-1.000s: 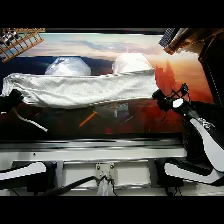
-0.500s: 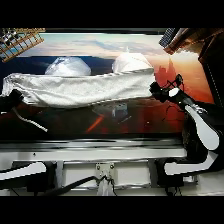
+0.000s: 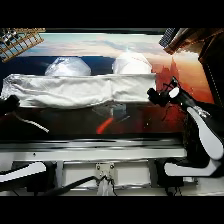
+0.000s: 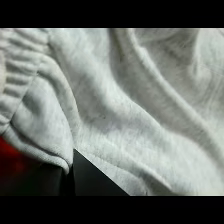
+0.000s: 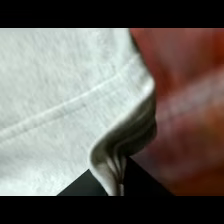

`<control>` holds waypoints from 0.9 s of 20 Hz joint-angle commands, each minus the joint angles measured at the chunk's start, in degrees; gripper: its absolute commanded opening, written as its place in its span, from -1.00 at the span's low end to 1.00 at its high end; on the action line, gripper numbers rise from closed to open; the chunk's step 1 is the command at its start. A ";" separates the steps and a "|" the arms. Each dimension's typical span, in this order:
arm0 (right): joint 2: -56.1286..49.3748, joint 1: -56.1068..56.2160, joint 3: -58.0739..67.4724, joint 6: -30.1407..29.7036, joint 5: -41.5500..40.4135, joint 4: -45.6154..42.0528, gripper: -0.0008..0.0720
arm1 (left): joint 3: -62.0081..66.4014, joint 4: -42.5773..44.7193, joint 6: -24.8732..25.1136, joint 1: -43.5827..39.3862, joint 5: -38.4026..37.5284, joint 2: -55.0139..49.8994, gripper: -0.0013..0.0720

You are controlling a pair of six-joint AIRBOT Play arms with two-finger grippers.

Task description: Fold the clothes and pants, and hang the long-sleeved shirts on hangers.

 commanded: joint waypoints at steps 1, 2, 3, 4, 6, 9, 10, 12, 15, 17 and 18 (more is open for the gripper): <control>11.54 0.63 -9.84 -0.02 6.36 -2.64 -0.87 | -0.72 12.04 0.02 4.50 -4.42 2.80 -0.88; 15.32 0.72 -12.81 -0.02 7.23 -2.82 -0.87 | -1.22 14.97 0.02 5.62 -4.48 3.50 -0.89; 19.19 0.74 -15.69 -0.02 8.13 -2.95 -0.87 | -1.88 17.14 0.63 6.91 -4.48 4.00 -0.89; 22.32 0.74 -17.90 -0.02 9.29 -3.30 -0.87 | -2.58 18.43 1.68 8.11 -4.55 4.15 -0.88; 27.56 0.74 -21.31 -0.04 12.63 -3.91 -0.87 | -4.15 19.74 3.04 10.64 -5.18 4.13 -0.88; 32.46 0.74 -24.41 -0.33 15.02 -3.96 -0.87 | -5.84 19.50 3.06 12.04 -7.34 4.13 -0.88; 33.11 0.74 -24.63 -1.16 15.43 -3.93 -0.87 | -6.05 19.47 3.06 12.02 -8.35 4.13 -0.88; 33.77 0.74 -24.61 -1.77 16.46 -3.96 -0.68 | -6.14 19.52 3.02 12.04 -11.02 4.15 -0.88; 33.77 0.70 -22.62 -4.44 17.90 -7.98 0.64 | -5.95 22.60 2.23 12.09 -16.46 5.46 -0.10; 33.75 0.68 -18.80 -4.52 18.34 -15.54 0.61 | -3.89 27.54 -2.97 12.09 -18.12 7.63 0.05; 33.55 0.28 -16.26 -5.81 17.53 -18.05 0.61 | -2.08 28.83 -6.01 12.09 -18.23 8.76 0.05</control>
